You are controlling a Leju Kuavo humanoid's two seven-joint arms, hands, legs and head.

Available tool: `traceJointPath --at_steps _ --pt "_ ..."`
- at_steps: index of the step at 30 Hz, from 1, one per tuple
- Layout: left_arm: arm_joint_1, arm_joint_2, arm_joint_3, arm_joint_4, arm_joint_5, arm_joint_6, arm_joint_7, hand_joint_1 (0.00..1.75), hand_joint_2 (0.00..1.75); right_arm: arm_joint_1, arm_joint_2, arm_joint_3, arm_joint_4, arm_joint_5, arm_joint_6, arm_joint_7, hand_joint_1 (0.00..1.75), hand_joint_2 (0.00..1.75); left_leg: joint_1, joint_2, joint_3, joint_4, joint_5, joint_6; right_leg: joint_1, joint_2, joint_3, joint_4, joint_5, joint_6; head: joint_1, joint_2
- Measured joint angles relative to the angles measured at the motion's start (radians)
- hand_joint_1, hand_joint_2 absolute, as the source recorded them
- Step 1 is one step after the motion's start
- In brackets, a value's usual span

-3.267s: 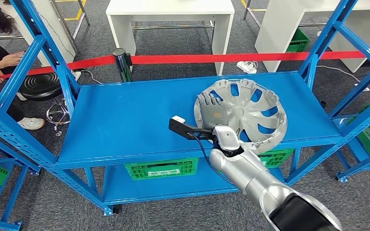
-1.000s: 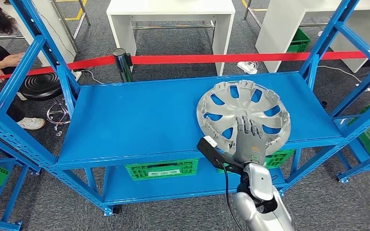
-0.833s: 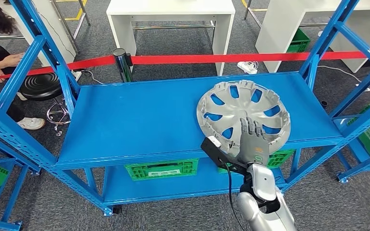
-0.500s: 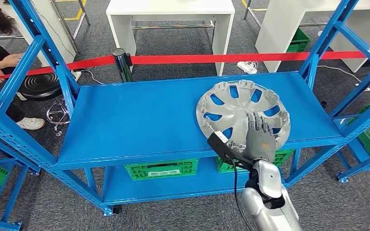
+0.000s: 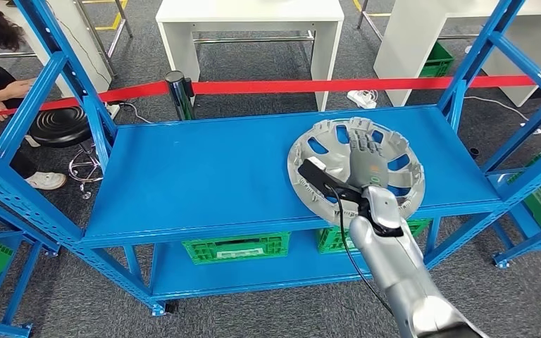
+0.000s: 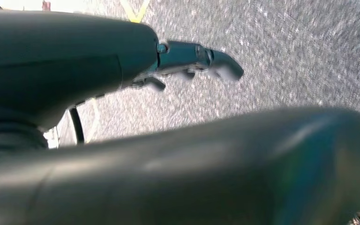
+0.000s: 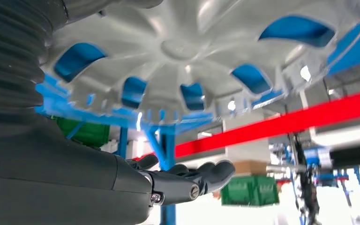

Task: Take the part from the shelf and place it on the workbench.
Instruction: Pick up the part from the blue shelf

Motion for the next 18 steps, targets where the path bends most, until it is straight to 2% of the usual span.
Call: traceJointPath --at_steps 5,10,14,18 --pt "0.0 0.0 0.0 0.0 0.0 0.002 0.002 0.0 0.0 -0.1 0.032 0.026 0.169 -0.02 -0.006 -0.029 0.0 1.75 0.0 -0.001 0.0 0.0 0.0 0.0 0.0 -0.001 0.0 0.0 0.0 0.0 0.0 0.0" --pt "0.002 0.0 0.0 0.001 0.0 0.002 0.003 0.0 0.0 -0.132 0.064 0.066 0.229 -0.04 -0.019 -0.062 0.0 1.75 0.0 -0.001 0.0 0.0 0.0 0.0 0.0 -0.001 0.0 0.001 -0.001 -0.001 0.0 0.0" --pt "0.004 0.0 0.001 0.001 -0.001 0.002 0.001 0.0 0.0 -0.127 0.08 0.125 0.192 -0.073 -0.041 -0.074 0.0 1.75 0.0 -0.001 0.0 0.0 0.0 0.0 0.0 -0.001 -0.001 0.001 -0.001 -0.001 0.0 0.0" --pt "0.006 0.0 0.003 0.001 0.0 0.003 -0.003 0.0 0.0 -0.101 0.081 0.206 0.063 -0.126 -0.021 -0.06 0.0 1.75 0.0 -0.001 0.0 0.0 0.0 0.0 0.0 0.0 -0.001 0.001 -0.001 -0.001 0.0 0.0"
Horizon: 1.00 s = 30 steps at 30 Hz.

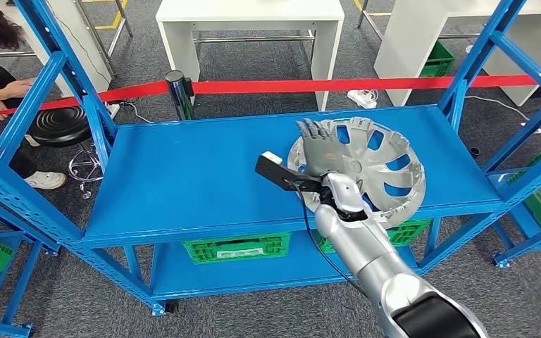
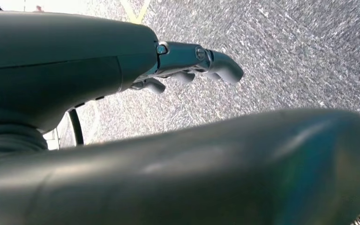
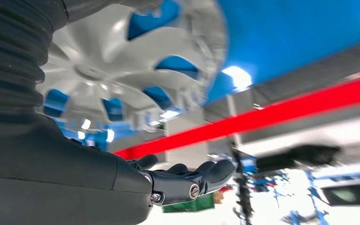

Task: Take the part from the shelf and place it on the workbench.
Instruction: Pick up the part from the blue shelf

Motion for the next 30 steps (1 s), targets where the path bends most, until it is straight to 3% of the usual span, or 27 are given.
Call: traceJointPath --at_steps 7,14,24,30 --pt "0.0 0.0 0.011 0.0 0.009 0.01 -0.008 0.0 0.0 0.046 -0.003 0.118 -0.183 -0.057 0.028 0.027 0.0 1.75 0.0 0.0 0.0 0.0 0.0 0.0 0.0 0.0 0.0 0.0 0.0 0.0 0.0 0.0" --pt "0.003 0.0 0.028 0.0 0.014 0.018 -0.004 0.0 0.0 0.107 -0.015 0.162 -0.277 -0.054 0.061 0.138 0.0 1.75 0.0 0.0 0.0 0.0 0.0 0.0 0.0 0.0 0.0 0.0 0.0 0.0 0.0 0.0" --pt "0.019 0.001 0.051 0.0 0.021 0.029 -0.009 0.0 0.0 0.272 -0.04 0.152 -0.438 0.088 0.076 0.273 0.0 1.75 0.0 0.0 0.0 0.0 -0.002 0.0 0.0 0.0 -0.001 0.0 -0.002 0.0 0.0 0.0" --pt "0.02 0.001 0.057 0.0 0.021 0.032 -0.013 0.0 0.0 0.361 -0.055 0.075 -0.511 0.163 0.117 0.295 0.0 1.75 0.0 0.0 0.0 0.0 -0.002 0.0 0.0 0.0 0.0 0.0 -0.002 0.0 0.0 0.0"
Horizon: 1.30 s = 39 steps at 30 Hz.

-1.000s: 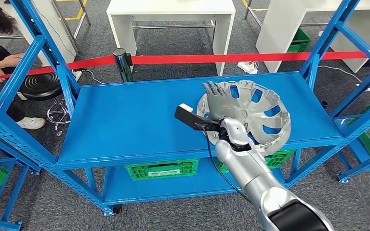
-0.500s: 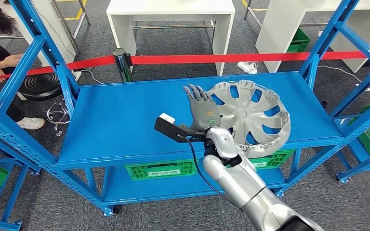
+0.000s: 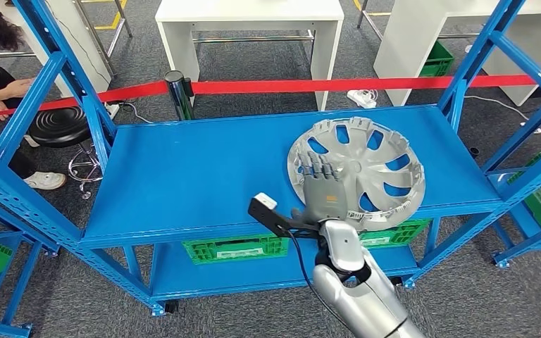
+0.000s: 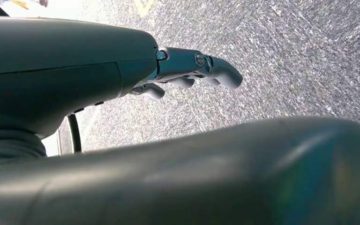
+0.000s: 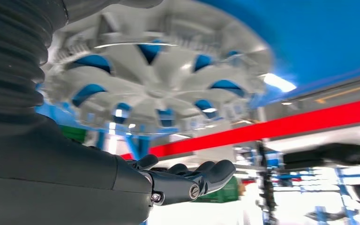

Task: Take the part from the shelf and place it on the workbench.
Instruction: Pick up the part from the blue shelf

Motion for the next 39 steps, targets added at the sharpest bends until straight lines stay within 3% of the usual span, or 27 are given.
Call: traceJointPath --at_steps 14,35,36,39 --pt "0.003 0.0 0.004 0.0 -0.008 0.0 -0.006 0.0 0.0 0.156 -0.032 -0.176 -0.054 0.035 0.001 0.0 0.0 1.75 0.0 0.0 0.0 0.0 -0.001 0.0 0.0 0.0 0.0 0.0 0.0 0.0 0.0 0.0" --pt "0.002 0.002 0.004 -0.001 -0.021 -0.003 0.0 0.0 0.0 0.183 -0.039 -0.255 0.03 0.009 0.047 -0.009 0.0 1.75 0.0 0.0 0.0 0.0 -0.001 0.0 0.0 0.0 0.0 0.0 0.0 0.0 0.0 0.0" --pt "0.002 0.002 0.004 -0.001 -0.021 -0.003 0.0 0.0 0.0 0.185 -0.039 -0.257 0.035 0.01 0.051 -0.007 0.04 1.75 0.0 0.0 0.0 0.0 -0.001 0.0 0.0 0.0 0.0 0.0 0.0 0.0 0.0 0.0" --pt "0.002 0.002 0.004 -0.001 -0.021 -0.005 0.0 0.0 0.0 0.186 -0.038 -0.262 0.046 0.011 0.056 -0.004 1.35 1.75 0.0 0.0 0.0 0.0 -0.001 0.0 0.0 0.0 0.0 0.0 -0.001 0.0 0.0 0.0"
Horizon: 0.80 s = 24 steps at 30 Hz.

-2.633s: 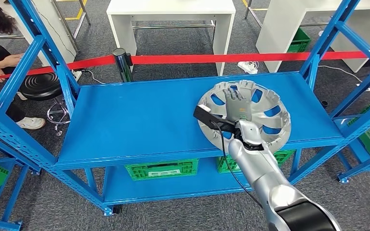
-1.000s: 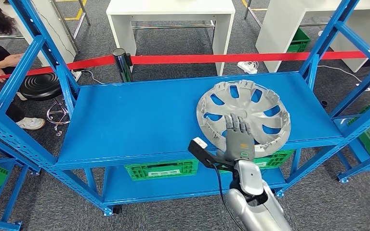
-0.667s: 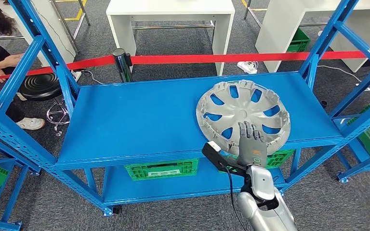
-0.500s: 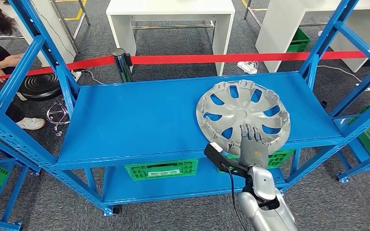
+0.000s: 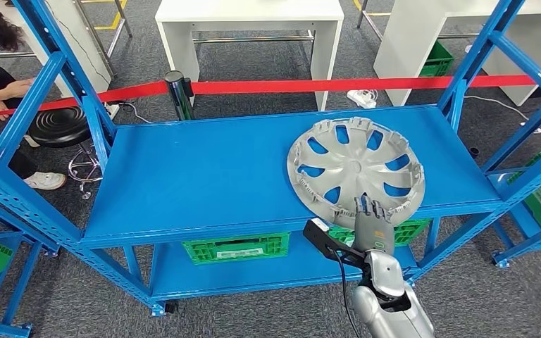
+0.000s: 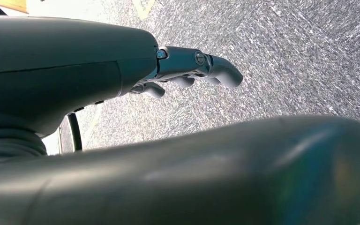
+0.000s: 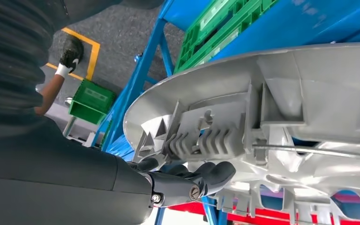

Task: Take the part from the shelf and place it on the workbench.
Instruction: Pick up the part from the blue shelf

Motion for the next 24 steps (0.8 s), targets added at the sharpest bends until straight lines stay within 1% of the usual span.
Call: traceJointPath --at_steps 1,14,24 --pt "0.0 0.0 0.0 0.0 0.0 0.0 0.0 0.0 0.0 0.0 0.0 -0.002 0.003 -0.001 0.0 0.001 1.75 1.75 0.0 0.0 0.0 0.0 0.0 0.0 0.0 0.0 0.0 0.0 0.0 0.0 0.0 0.0" --pt "0.001 0.003 0.001 0.0 0.0 -0.003 -0.009 0.0 0.0 -0.003 0.007 -0.015 0.008 -0.003 -0.005 0.002 1.75 1.75 0.0 -0.001 0.002 0.0 0.0 0.0 0.0 -0.001 0.003 0.0 -0.001 0.0 0.0 0.0" --pt "0.002 0.003 0.003 0.0 0.0 -0.004 -0.01 0.0 0.0 -0.002 0.008 -0.015 0.008 -0.018 -0.005 -0.015 1.75 1.75 0.0 0.0 0.002 0.0 0.0 0.0 0.0 -0.001 0.003 0.0 -0.001 0.0 0.0 0.0"
